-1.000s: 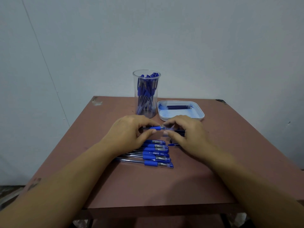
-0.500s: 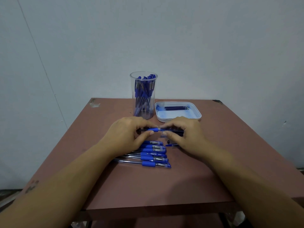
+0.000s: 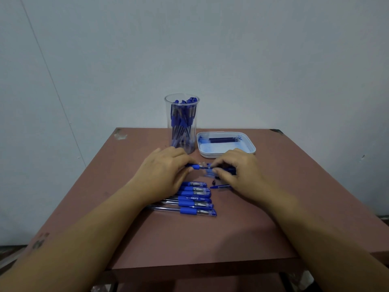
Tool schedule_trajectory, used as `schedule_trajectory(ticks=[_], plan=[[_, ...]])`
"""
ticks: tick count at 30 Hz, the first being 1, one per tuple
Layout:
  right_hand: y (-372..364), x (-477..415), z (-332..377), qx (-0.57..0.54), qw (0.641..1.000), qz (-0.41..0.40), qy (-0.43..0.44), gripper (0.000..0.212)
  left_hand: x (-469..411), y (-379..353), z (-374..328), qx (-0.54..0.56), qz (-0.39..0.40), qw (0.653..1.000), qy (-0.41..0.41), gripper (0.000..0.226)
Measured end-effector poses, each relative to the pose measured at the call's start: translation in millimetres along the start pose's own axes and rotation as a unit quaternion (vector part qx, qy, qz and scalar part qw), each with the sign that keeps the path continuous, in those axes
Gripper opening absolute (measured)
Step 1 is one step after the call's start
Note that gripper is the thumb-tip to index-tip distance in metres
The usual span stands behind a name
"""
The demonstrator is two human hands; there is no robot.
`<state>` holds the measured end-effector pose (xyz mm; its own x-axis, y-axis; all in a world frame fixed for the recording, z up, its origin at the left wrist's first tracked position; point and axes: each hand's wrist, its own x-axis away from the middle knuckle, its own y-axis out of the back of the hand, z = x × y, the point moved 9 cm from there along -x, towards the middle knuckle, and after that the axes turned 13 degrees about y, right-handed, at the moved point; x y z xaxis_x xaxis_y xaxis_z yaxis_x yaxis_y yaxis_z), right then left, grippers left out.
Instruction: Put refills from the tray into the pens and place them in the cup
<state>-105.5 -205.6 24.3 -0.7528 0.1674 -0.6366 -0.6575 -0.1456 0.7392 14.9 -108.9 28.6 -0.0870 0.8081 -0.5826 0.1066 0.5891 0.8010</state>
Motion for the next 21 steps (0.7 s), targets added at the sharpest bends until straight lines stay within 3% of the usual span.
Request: schedule_trajectory(ticks=[12, 21], plan=[[24.3, 15.4, -34.6, 0.026, 0.994, 0.015, -0.105, 0.009, -3.7, 0.6, 35.2, 0.026, 0.005, 0.996, 0.086, 0.012], [9.0, 23.7, -57.6, 0.023, 0.984, 0.094, -0.152, 0.018, -4.1, -6.1, 35.1, 0.057, 0.028, 0.994, 0.086, 0.013]])
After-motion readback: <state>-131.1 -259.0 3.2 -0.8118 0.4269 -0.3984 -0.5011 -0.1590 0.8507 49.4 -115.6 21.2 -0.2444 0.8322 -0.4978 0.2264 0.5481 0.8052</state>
